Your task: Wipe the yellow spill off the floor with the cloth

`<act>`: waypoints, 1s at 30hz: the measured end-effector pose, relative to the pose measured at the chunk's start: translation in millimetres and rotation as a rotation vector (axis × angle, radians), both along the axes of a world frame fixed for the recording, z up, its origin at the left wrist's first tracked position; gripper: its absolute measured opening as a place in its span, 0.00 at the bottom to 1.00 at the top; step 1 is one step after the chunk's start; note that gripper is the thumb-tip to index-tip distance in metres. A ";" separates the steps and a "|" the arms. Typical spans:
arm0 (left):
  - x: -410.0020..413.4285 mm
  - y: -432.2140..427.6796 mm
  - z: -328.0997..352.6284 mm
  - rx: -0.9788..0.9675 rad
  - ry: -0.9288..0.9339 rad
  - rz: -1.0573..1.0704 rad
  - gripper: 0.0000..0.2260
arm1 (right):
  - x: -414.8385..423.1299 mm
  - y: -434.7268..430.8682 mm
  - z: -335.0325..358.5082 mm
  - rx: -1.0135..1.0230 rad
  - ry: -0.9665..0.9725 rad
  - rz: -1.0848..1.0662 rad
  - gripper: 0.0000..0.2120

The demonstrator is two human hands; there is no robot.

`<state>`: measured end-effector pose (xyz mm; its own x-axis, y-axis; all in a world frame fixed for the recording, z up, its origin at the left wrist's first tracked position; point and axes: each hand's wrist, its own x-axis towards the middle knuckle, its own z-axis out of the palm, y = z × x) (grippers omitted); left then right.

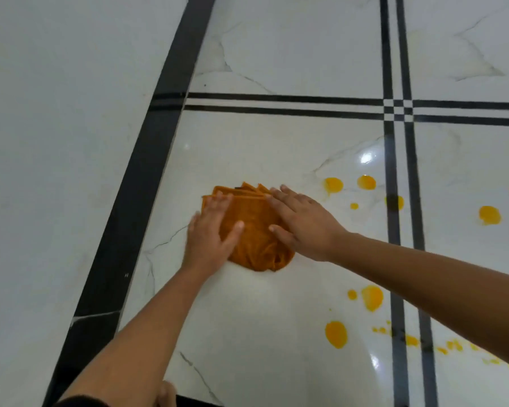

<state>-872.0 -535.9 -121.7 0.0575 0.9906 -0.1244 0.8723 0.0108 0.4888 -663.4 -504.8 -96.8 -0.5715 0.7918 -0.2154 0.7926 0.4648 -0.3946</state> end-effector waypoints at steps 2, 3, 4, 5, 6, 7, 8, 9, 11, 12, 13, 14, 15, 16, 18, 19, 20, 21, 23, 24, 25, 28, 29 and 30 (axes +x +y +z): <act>-29.3 -8.3 4.3 0.024 0.061 0.135 0.29 | -36.8 1.6 -10.3 0.018 0.031 0.054 0.35; -39.0 -14.8 4.9 -0.003 0.120 0.145 0.29 | -53.8 0.7 -17.8 0.001 0.014 0.054 0.34; -44.6 -22.3 3.1 -0.037 0.167 0.131 0.29 | -68.1 -1.3 -23.5 -0.008 -0.024 0.053 0.33; -50.2 -31.8 0.8 -0.065 0.189 0.132 0.29 | -82.2 -4.4 -29.9 -0.003 -0.077 0.073 0.33; -53.4 -39.1 -2.2 -0.084 0.192 0.151 0.29 | -89.8 -7.0 -36.6 0.031 -0.125 0.110 0.34; -54.5 -44.2 -5.3 -0.097 0.187 0.172 0.29 | -88.5 -11.2 -41.6 0.079 -0.148 0.162 0.33; -54.1 -47.7 -7.6 -0.105 0.178 0.193 0.29 | -79.6 -16.4 -44.1 0.121 -0.141 0.236 0.32; -51.9 -50.1 -9.5 -0.103 0.172 0.202 0.30 | -64.9 -22.2 -46.7 0.163 -0.118 0.349 0.30; -41.8 -54.1 -12.4 -0.107 0.173 0.177 0.31 | -27.9 -32.8 -53.3 0.237 -0.096 0.577 0.26; -37.1 -53.7 -12.0 -0.110 0.185 0.149 0.32 | -12.5 -32.4 -55.7 0.270 -0.103 0.604 0.25; -29.0 -55.0 -13.8 -0.120 0.189 0.125 0.32 | 0.1 -28.4 -58.6 0.289 -0.119 0.548 0.25; -23.1 -54.1 -14.0 -0.120 0.201 0.107 0.33 | 2.7 -20.1 -57.5 0.290 -0.134 0.411 0.25; -17.2 -54.1 -14.0 -0.114 0.213 0.086 0.32 | 0.6 -15.4 -54.5 0.237 -0.145 0.228 0.25; -13.4 -53.7 -13.9 -0.103 0.220 0.071 0.32 | -7.0 -12.9 -50.9 0.183 -0.140 0.058 0.25; -9.0 -55.2 -13.8 -0.082 0.233 0.039 0.30 | -19.0 -30.1 -47.7 0.140 -0.142 -0.067 0.25; -9.5 -57.8 -14.1 -0.076 0.237 0.033 0.30 | -21.9 -46.5 -48.4 0.157 -0.116 -0.003 0.25; -11.1 -62.6 -15.2 -0.075 0.245 0.036 0.29 | -20.2 -63.8 -51.1 0.191 -0.091 0.145 0.24; -13.2 -68.2 -16.0 -0.075 0.264 0.030 0.28 | -13.6 -77.2 -54.3 0.230 -0.074 0.316 0.23; -18.0 -82.4 -19.4 -0.087 0.308 0.006 0.27 | -3.6 -74.9 -58.7 0.302 -0.075 0.497 0.23; -19.6 -87.8 -21.3 -0.089 0.322 -0.005 0.26 | -5.7 -65.4 -57.6 0.313 -0.076 0.434 0.23; -20.5 -92.3 -22.8 -0.087 0.331 -0.012 0.26 | -11.6 -60.7 -53.3 0.282 -0.077 0.297 0.24; -20.8 -98.1 -23.0 -0.070 0.338 -0.003 0.25 | -26.4 -85.5 -50.3 0.178 -0.079 0.117 0.24; -20.9 -98.4 -23.2 -0.069 0.340 -0.011 0.25 | -20.0 -100.3 -53.6 0.204 -0.052 0.229 0.24; -20.0 -99.3 -23.8 -0.064 0.348 -0.025 0.25 | -7.0 -111.1 -55.3 0.236 -0.048 0.393 0.24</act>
<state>-891.9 -635.3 -145.5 0.0251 0.9788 -0.2031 0.9869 0.0080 0.1609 -670.4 -615.9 -152.1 -0.8319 0.5478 -0.0888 0.5533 0.8063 -0.2095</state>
